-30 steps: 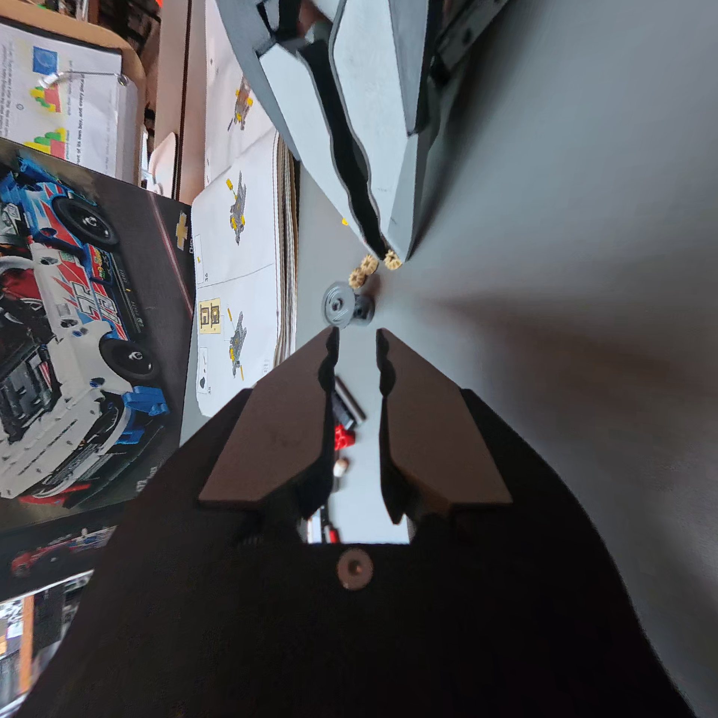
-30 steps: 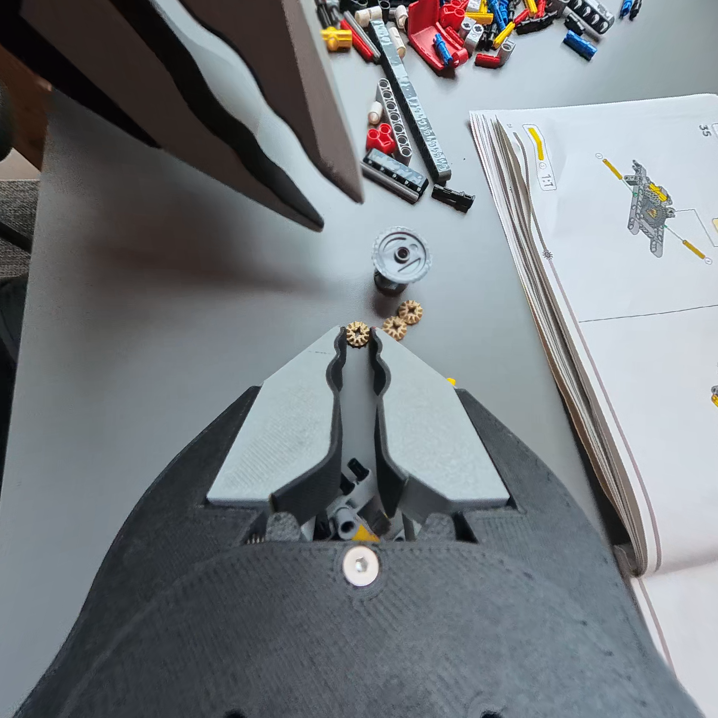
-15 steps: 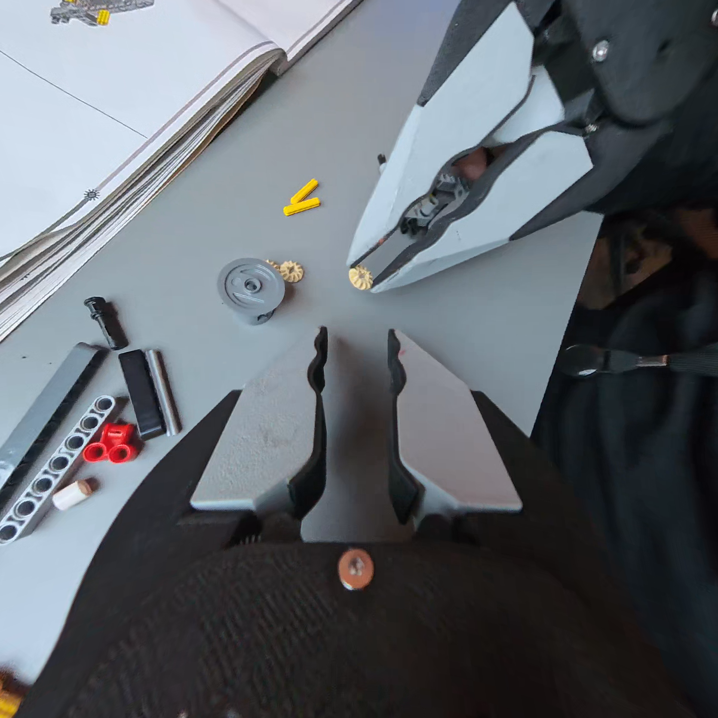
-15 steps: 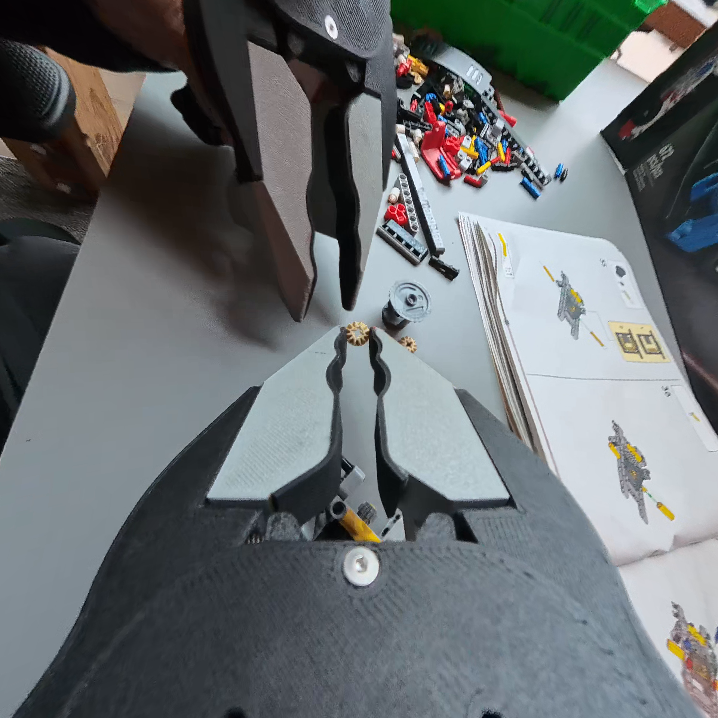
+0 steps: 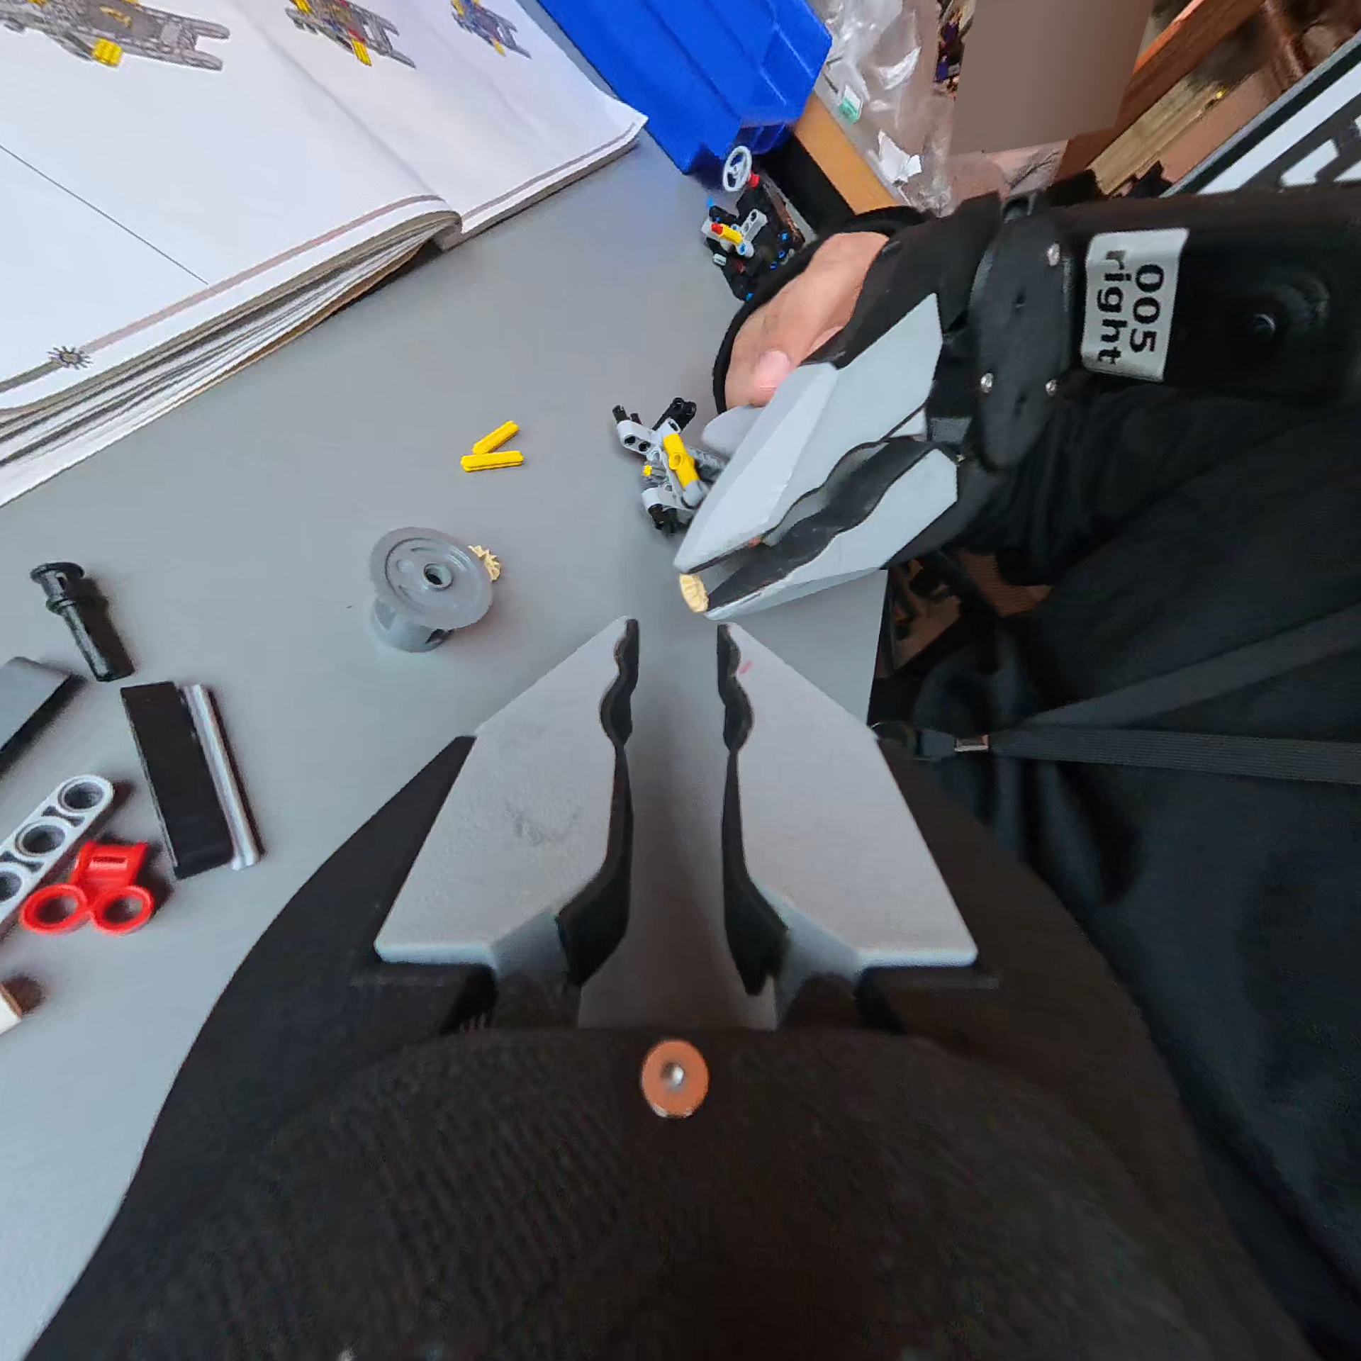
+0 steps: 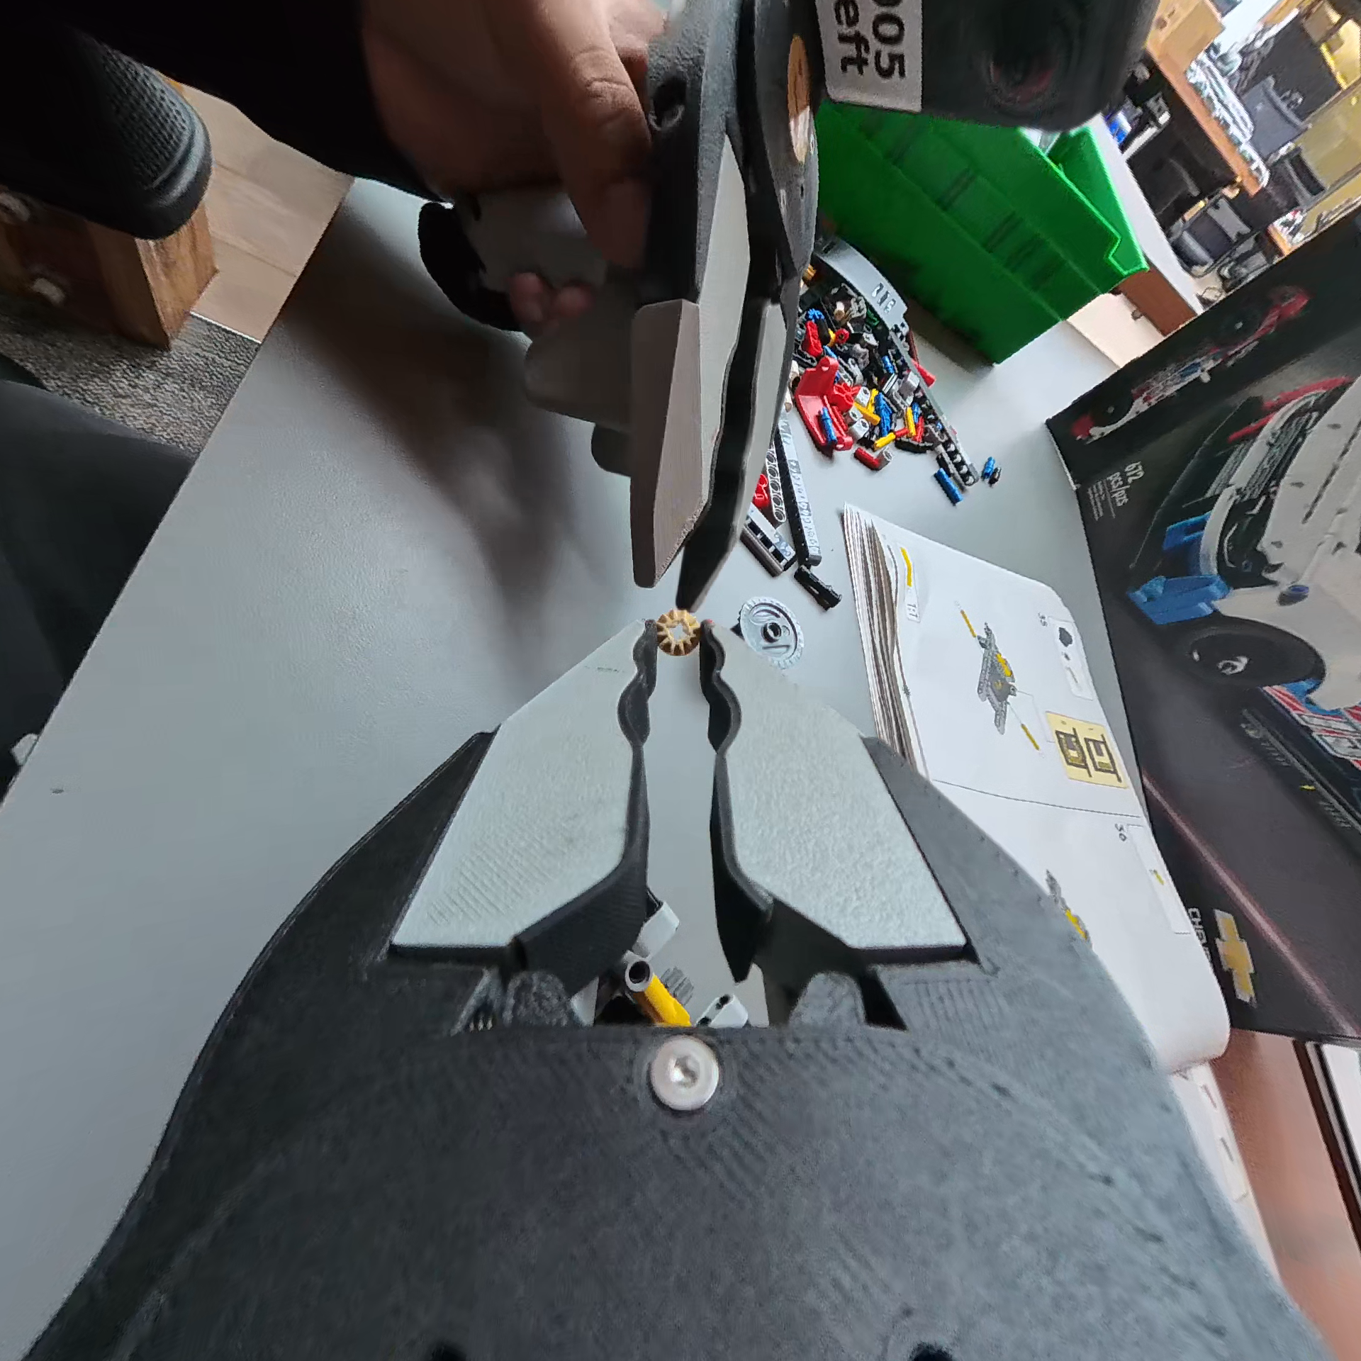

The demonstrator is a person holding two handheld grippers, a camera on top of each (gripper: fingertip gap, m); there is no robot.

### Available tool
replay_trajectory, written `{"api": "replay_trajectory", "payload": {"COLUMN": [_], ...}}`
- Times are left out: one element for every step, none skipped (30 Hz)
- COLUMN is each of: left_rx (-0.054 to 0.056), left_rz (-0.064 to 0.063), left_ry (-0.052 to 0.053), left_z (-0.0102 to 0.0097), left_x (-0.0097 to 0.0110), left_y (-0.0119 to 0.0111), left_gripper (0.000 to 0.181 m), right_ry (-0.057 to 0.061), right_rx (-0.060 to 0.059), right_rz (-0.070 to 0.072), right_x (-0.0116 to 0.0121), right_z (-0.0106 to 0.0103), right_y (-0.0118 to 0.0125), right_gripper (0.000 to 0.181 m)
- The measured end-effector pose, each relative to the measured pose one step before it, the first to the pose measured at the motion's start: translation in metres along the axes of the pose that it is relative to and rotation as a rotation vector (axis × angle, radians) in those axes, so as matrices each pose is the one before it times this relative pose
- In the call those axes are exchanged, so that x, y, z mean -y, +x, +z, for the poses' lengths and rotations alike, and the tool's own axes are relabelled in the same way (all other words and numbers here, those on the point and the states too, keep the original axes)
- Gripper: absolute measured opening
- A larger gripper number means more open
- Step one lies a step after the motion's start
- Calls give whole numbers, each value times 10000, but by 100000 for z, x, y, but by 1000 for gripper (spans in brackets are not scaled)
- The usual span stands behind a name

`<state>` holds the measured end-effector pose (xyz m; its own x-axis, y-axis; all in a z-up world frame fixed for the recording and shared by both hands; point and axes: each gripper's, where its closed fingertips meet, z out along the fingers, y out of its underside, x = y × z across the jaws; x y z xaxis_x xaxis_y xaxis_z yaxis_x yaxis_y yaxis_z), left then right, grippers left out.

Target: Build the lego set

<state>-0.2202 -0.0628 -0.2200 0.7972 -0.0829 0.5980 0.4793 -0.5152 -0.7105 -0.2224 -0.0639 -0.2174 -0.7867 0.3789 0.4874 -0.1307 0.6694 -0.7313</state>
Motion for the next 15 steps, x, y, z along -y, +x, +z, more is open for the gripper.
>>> {"api": "replay_trajectory", "payload": {"left_rx": [-171, -191, -113, -100, -156, -202, -201, -218, -222, -232, -245, -147, -49, -1, 60], "left_rz": [-105, -130, -146, -126, -115, -112, -117, -135, -151, -156, -137, -104, -49, -21, -19], "left_ry": [5, 20, 27, 36, 53, 66, 72, 82, 77, 61, 64, 54, 48, 34, 5], "left_z": [22, 37, 36, 36, 25, 20, -9, -21, -50, -44, -56, -52, -51, -41, -40], "left_x": [-14, 15, 27, 31, 56, 80, 81, 114, 114, 94, 80, 56, 44, 24, -2], "left_y": [151, 196, 62, 37, 130, 215, 214, 215, 194, 196, 219, 87, -16, -71, -125], "left_gripper": [19, 18, 18, 18, 18, 18, 17, 15, 13, 10, 7, 5, 3, 3, 3], "right_ry": [8, 1, 27, 44, 36, 15, 9, 17, 27, 15, -16, -8, 12, -2, -14], "right_rx": [-16, -36, -35, -30, -43, -40, -48, -68, -36, -24, -52, -62, -44, -55, -52], "right_rz": [-58, -74, -92, -91, -95, -109, -116, -107, -95, -79, -69, -78, -81, -67, -63], "right_x": [43, 51, 102, 129, 128, 90, 76, 91, 98, 75, 32, 39, 79, 42, 22], "right_z": [-18, -29, -40, -46, -51, -34, -34, -40, -34, -13, -3, -12, -26, -25, -21], "right_y": [-28, -20, -35, -39, -30, -38, -27, 4, -36, -50, 10, 27, 4, 22, 31], "right_gripper": [8, 8, 8, 8, 8, 8, 8, 8, 8, 8, 8, 8, 8, 8, 8]}}
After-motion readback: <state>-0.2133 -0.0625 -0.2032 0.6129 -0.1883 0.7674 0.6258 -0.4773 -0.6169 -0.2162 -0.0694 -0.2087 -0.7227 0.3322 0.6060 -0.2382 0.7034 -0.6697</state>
